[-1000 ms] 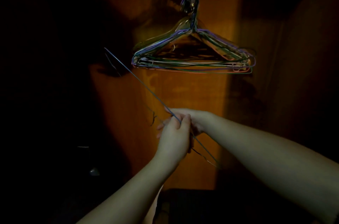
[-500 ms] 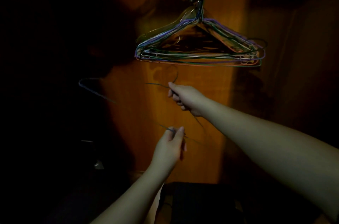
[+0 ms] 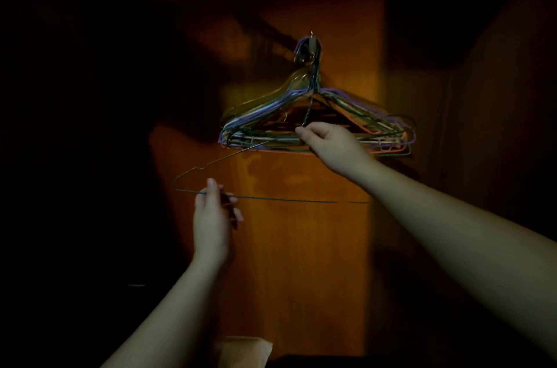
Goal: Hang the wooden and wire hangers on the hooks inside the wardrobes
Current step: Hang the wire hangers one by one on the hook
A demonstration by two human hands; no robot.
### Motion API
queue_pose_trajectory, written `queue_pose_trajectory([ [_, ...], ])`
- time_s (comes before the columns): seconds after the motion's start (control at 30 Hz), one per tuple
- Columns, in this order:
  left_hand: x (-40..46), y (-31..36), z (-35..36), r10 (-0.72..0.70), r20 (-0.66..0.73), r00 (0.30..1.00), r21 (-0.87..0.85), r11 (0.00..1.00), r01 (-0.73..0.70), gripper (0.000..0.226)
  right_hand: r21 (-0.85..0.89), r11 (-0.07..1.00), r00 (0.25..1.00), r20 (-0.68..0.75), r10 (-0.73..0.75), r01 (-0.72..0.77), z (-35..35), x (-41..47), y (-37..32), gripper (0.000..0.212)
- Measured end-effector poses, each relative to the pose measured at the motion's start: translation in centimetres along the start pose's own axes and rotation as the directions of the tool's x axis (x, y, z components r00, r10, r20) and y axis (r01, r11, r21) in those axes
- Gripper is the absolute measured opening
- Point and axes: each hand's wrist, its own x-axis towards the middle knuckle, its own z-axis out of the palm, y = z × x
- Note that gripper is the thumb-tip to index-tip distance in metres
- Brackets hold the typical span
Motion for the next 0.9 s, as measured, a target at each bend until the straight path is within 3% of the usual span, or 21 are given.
queue_pose_trajectory([
  [0.33,4.4,4.2,1.6,0.13,-0.059,0.99,-0.076,0.988,-0.135,0.043,0.045,0.998,0.999,0.017,0.042,-0.043,-5.1,3.0,-1.7,0.024],
  [0.53,6.4,5.3,2.5,0.142,-0.079,0.987,-0.05,0.988,-0.146,0.037,0.057,0.996,0.997,0.049,0.061,-0.064,-5.8,4.9,-2.3,0.014],
  [0.73,7.4,5.6,3.0,0.08,-0.084,0.993,-0.136,0.987,-0.091,0.034,0.013,0.998,0.995,0.088,0.054,-0.055,-6.3,6.1,-2.3,0.01],
  [0.9,7.9,5.5,2.7,0.078,-0.022,0.997,-0.128,0.989,-0.08,0.046,-0.036,0.997,0.996,0.058,0.067,-0.065,-6.5,7.0,-1.2,0.012],
])
